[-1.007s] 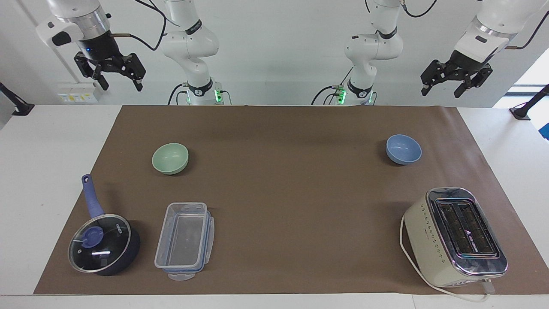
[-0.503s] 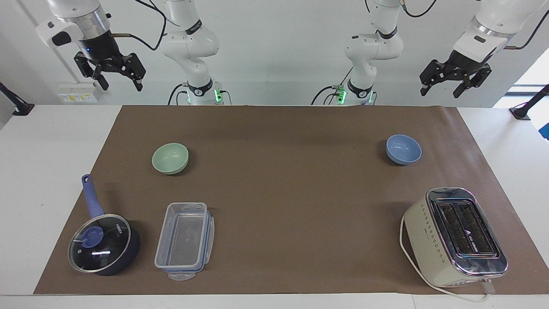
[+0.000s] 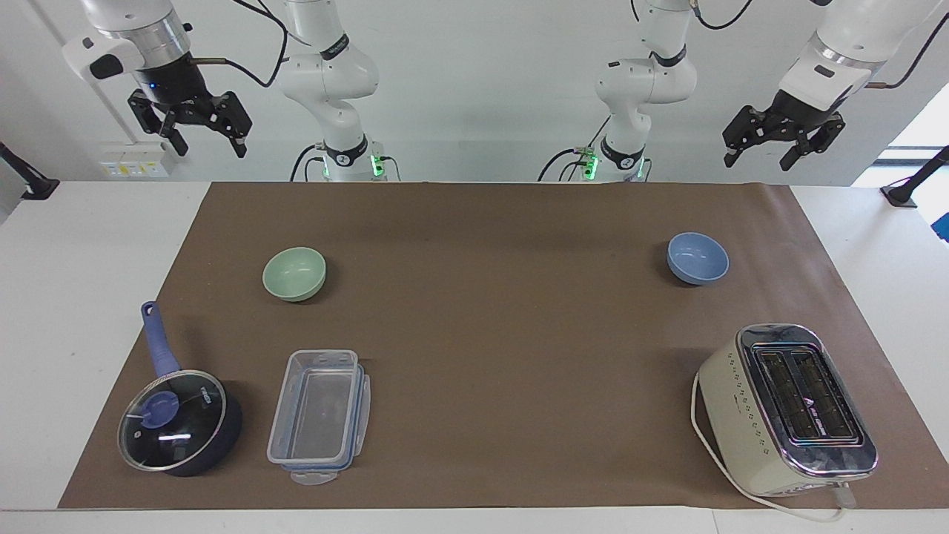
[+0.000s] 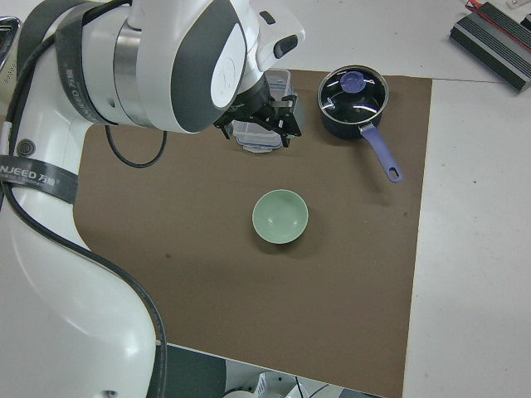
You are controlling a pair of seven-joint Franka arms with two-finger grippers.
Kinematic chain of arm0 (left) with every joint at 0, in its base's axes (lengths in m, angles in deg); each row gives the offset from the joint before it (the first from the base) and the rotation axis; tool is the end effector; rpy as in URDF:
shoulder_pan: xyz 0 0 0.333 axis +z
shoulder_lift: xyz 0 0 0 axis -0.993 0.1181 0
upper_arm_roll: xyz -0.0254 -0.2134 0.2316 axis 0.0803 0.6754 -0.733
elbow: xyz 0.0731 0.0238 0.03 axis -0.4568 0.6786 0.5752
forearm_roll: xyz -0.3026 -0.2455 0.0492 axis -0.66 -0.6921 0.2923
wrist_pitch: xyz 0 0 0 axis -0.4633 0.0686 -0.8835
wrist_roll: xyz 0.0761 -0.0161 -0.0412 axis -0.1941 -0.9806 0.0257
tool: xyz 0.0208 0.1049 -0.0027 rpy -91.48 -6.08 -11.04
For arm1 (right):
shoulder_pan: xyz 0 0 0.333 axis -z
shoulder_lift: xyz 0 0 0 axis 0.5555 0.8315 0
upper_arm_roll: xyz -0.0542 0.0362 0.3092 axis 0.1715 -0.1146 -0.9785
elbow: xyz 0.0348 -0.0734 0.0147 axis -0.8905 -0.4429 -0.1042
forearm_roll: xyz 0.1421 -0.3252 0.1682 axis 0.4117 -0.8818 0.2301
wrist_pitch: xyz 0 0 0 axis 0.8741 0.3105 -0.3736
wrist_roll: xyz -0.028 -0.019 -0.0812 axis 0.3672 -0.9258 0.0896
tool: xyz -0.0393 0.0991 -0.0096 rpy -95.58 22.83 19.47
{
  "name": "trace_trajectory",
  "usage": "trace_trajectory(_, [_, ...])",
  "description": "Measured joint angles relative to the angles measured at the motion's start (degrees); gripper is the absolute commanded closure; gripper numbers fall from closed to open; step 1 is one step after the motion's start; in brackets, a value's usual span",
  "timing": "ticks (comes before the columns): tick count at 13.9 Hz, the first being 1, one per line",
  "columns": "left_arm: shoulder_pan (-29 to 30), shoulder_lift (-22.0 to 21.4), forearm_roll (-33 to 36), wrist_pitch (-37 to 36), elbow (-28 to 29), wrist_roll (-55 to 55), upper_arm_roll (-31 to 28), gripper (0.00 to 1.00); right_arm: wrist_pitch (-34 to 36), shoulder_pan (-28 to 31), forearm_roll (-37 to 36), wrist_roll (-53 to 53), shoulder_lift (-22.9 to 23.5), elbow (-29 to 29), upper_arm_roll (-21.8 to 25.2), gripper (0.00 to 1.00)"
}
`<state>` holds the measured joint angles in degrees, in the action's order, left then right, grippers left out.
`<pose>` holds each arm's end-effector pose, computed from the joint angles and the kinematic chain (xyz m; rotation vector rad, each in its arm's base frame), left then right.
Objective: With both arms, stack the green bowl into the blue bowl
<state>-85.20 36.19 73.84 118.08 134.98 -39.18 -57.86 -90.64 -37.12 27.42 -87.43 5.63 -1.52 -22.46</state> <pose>0.5038 -0.0198 0.6567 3.1034 -0.1964 -0.0799 0.5022 -0.0472 0.6820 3.1333 -0.0814 -0.0123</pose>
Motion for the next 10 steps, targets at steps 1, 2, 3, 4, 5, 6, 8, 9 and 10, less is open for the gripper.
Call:
trace_trajectory(1, [0.18,-1.89,0.0,3.34,4.73,-0.52,-0.28,0.0,0.0,0.0,0.0,0.0,0.0,0.0,0.0,0.0])
trace_trajectory(2, [0.64,-3.61,0.0,6.86,9.6,-0.92,-0.62,0.0,0.0,0.0,0.0,0.0,0.0,0.0,0.01,0.0])
trace_trajectory(3, [1.46,-4.82,0.0,9.76,13.74,-1.85,-0.78,0.0,0.0,0.0,0.0,0.0,0.0,0.0,0.02,0.0])
trace_trajectory(4, [2.47,-5.51,-0.09,12.3,17.1,-3.25,-0.9,0.0,0.0,0.0,0.0,0.0,0.0,0.0,0.02,0.0])
trace_trajectory(5, [3.74,-5.84,-0.4,15.07,20.12,-4.7,-0.96,0.0,0.0,0.01,0.0,0.0,0.0,0.0,0.03,0.0])
trace_trajectory(6, [5.04,-5.96,-0.84,18.0,23.04,-6.28,-1.01,0.0,0.0,0.01,0.0,0.0,0.0,0.0,0.04,0.0])
trace_trajectory(8, [7.59,-5.96,-1.11,24.13,29.07,-9.98,-1.07,0.0,0.0,0.01,0.0,0.0,0.0,0.0,0.05,0.0])
trace_trajectory(9, [8.84,-5.95,-1.16,27.25,31.99,-11.59,-1.12,0.0,0.0,0.01,0.0,0.0,0.0,0.0,0.05,0.0])
trace_trajectory(10, [9.84,-5.93,-1.21,30.07,34.66,-12.94,-1.16,0.01,0.0,0.01,0.0,0.0,-0.01,-0.01,0.05,0.0])
